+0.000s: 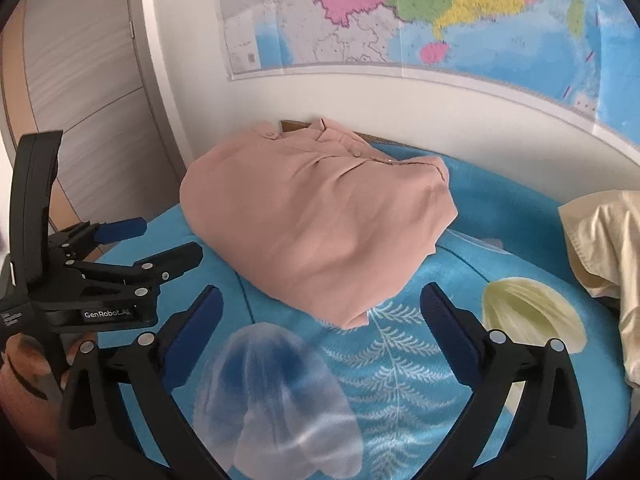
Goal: Fold large clothes
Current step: 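Open both grippers and withdraw them from the folded jacket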
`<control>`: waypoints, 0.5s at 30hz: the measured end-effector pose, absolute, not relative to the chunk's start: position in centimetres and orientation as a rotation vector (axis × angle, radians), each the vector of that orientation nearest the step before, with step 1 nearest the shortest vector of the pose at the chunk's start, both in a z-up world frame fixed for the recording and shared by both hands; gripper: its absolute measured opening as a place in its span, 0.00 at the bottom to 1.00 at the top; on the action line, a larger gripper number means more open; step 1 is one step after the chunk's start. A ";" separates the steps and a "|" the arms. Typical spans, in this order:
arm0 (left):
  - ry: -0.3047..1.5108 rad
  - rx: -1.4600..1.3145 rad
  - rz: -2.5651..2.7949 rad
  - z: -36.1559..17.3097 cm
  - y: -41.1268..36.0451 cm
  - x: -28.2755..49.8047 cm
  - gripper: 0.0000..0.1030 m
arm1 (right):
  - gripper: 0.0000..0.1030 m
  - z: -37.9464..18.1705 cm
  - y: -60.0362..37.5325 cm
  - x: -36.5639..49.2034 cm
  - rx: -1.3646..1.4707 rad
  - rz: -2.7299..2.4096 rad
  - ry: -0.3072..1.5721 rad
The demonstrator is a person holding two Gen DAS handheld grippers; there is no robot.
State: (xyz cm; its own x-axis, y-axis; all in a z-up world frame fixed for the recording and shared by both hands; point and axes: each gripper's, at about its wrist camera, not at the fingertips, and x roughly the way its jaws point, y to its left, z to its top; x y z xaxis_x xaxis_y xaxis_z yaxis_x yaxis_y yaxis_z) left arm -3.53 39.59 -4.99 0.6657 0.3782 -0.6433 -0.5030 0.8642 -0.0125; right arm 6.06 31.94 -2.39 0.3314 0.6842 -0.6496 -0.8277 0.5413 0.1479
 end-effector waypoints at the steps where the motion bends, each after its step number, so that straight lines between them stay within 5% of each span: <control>1: 0.669 -0.194 0.500 -4.8 39.2 -3.9 0.93 | 0.94 -2.4 32.0 5.8 -0.229 0.997 0.724; 15: 0.646 -0.223 0.546 -4.5 36.3 -5.9 0.93 | 0.95 -2.7 29.0 3.2 -0.189 1.004 0.713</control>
